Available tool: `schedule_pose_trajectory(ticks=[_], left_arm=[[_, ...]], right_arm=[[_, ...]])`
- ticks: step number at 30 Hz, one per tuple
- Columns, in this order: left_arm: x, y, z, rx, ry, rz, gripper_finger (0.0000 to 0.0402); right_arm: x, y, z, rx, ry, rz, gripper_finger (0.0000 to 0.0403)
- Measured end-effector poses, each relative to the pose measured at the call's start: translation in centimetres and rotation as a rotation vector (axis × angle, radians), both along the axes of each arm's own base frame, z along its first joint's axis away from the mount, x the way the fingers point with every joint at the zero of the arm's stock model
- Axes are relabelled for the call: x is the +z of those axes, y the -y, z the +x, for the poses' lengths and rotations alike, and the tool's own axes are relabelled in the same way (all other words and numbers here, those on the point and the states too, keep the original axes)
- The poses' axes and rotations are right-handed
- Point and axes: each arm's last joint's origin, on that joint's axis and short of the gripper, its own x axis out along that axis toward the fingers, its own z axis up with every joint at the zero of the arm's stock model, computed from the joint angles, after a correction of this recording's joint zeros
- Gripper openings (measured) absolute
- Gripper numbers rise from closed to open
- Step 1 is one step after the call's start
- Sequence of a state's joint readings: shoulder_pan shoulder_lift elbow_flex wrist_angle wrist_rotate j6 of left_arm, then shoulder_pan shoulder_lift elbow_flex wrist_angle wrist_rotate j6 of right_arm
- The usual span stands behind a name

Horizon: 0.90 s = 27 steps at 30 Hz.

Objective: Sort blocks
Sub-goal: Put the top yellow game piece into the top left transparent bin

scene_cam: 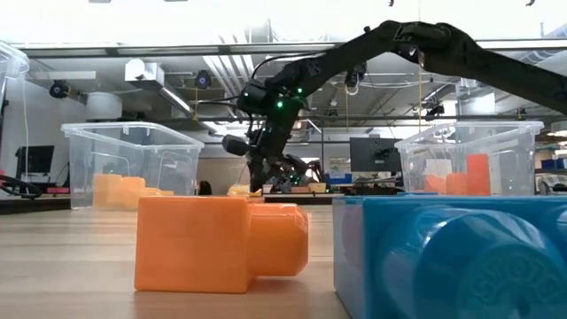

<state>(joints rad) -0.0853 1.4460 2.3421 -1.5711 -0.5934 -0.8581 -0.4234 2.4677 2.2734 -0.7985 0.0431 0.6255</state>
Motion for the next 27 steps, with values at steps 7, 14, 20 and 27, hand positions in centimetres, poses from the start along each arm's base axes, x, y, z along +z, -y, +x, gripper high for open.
schedule_pose_trajectory(ticks=[7,14,20,27], left_arm=[[0.0,0.0,0.0,-0.001,-0.001,0.001,0.0045],[0.0,0.0,0.0,-0.005,-0.004,0.004,0.0045],[0.0,0.0,0.0,-0.005,-0.004,0.004,0.0045],[0.0,0.0,0.0,-0.007,-0.004,0.003,0.0045]], right_arm=[[0.2,-3.1,-0.8,0.060,-0.159,0.086,0.0013],[3.5,-2.9,-1.0,0.084,-0.087,0.036,0.0013],[4.5,0.7,-0.8,-0.001,0.087,-0.029,0.0013],[5.8,2.2,-1.1,-0.041,0.147,-0.052,0.0013]])
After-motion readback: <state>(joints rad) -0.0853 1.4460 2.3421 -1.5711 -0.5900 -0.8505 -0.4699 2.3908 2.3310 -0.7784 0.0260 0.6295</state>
